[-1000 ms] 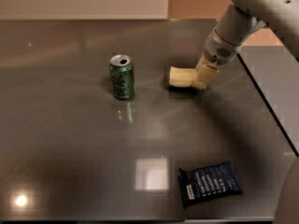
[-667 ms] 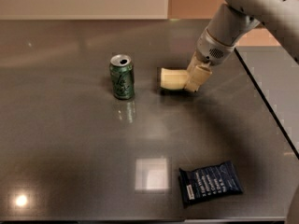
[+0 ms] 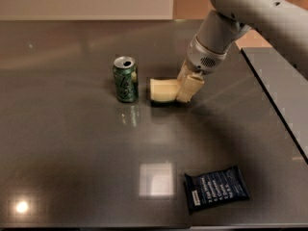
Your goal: Move sponge near green can
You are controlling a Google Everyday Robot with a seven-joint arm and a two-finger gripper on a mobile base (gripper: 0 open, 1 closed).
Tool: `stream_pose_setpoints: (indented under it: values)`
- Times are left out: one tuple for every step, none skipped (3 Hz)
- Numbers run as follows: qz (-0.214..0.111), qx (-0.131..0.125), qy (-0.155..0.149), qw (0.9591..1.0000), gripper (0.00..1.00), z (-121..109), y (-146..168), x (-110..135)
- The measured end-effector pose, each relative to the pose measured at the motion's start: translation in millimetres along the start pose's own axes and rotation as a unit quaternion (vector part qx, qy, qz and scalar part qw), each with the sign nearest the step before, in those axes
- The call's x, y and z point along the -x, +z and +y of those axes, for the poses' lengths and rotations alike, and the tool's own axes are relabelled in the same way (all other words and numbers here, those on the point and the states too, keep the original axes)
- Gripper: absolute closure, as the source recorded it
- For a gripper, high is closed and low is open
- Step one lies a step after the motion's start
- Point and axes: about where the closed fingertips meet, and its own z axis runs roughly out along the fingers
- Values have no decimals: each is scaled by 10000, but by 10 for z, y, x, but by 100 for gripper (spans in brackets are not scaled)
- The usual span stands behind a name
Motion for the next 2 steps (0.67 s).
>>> stream_pose_setpoints:
  values:
    - [16,11,-142,9999,82,72,59,112]
    - [18,7,-236,9997,60,107,87,177]
